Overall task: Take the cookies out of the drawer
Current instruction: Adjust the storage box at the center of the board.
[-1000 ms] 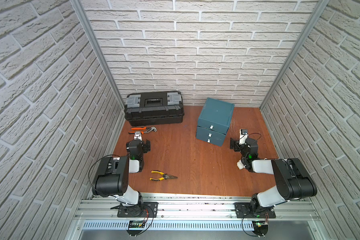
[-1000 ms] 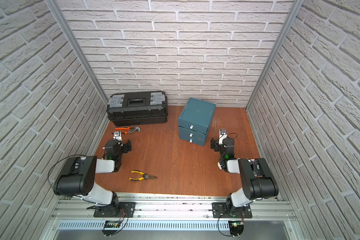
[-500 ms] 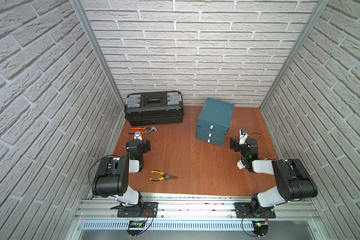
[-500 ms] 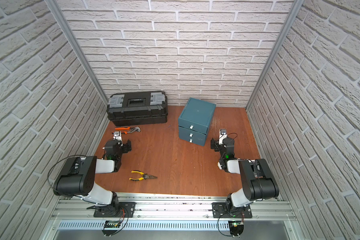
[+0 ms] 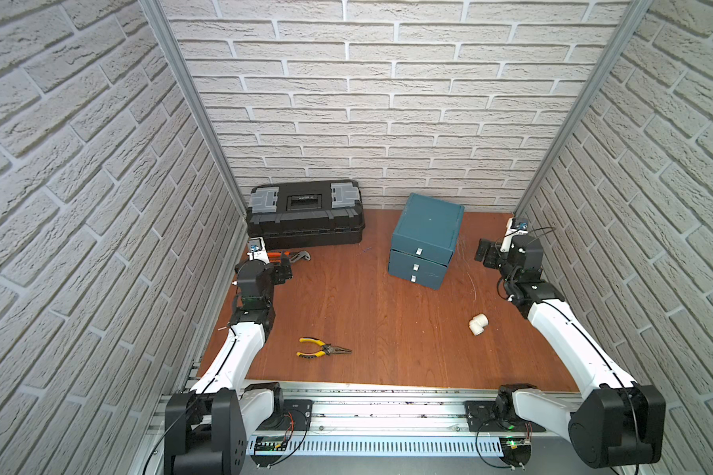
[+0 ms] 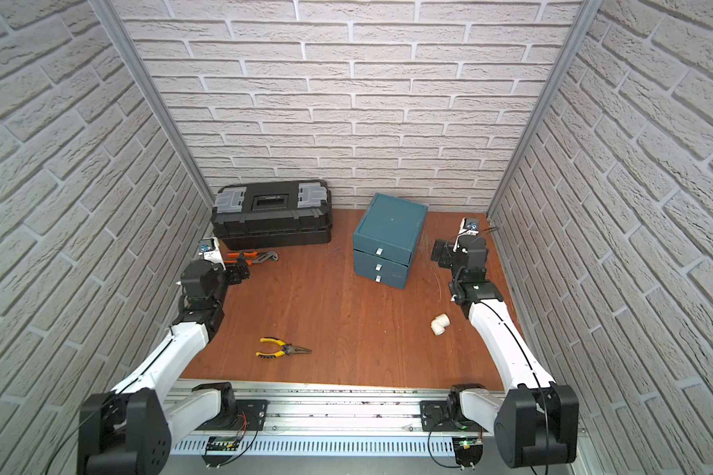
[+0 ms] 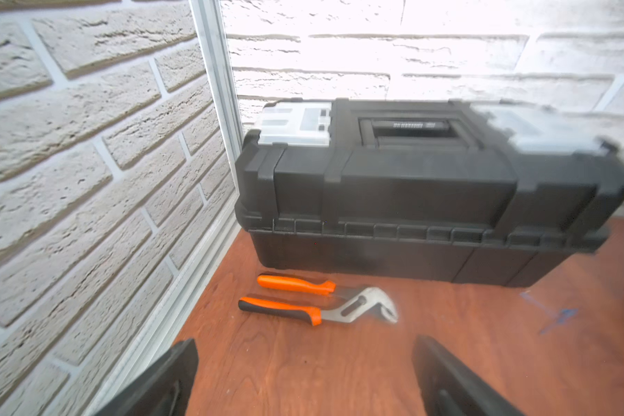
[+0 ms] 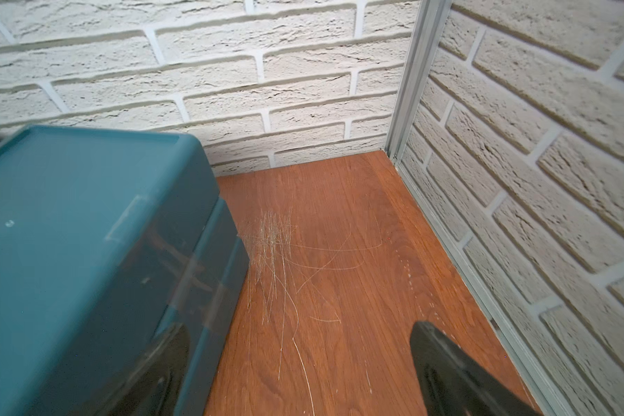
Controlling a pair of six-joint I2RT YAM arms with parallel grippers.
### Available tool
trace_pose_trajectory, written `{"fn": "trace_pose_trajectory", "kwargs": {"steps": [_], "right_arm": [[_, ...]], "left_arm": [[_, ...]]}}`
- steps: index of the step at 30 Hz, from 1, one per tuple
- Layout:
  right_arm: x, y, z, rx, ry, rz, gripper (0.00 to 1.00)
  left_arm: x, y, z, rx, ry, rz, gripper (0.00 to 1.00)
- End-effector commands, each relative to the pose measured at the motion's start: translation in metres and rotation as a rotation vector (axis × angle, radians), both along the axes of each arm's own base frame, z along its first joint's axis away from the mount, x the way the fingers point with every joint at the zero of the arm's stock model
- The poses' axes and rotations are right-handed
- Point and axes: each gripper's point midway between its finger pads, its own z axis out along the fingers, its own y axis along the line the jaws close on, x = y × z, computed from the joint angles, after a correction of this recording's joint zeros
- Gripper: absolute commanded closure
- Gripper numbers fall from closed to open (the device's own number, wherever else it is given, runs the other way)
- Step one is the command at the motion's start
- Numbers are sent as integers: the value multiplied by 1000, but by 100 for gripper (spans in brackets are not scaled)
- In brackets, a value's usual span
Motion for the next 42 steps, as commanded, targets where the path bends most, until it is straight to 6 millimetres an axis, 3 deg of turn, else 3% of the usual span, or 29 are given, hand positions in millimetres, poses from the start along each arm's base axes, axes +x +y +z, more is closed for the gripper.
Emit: {"fn": "trace_pose_trajectory", "kwargs": {"steps": [1, 6, 9, 15, 23, 29, 36, 42], "right_arm": [[-12, 10, -1, 82, 145, 26, 0], [15, 46, 33, 165, 114, 219, 1], [34, 70, 47, 210, 111, 357, 1], [84, 82, 61, 224, 116, 439, 1], [138, 102, 50, 280, 174, 554, 4], [168, 94, 27, 222, 200, 544, 4], [186, 97, 5, 197, 244, 597, 4], [185, 99, -9, 171, 304, 638, 5]], "left_arm": [[-14, -9, -7, -156, 110, -6, 1], [-16, -35, 10, -368, 47, -93, 2], [-15, -53, 10, -451, 48, -142, 1], [-9, -101, 1, -483, 75, -264, 1], [-4, -164, -6, -573, 87, -388, 2], [-2, -199, -18, -591, 108, -450, 2], [0, -205, -36, -605, 132, -449, 2], [-3, -207, -41, -606, 147, -452, 1]]}}
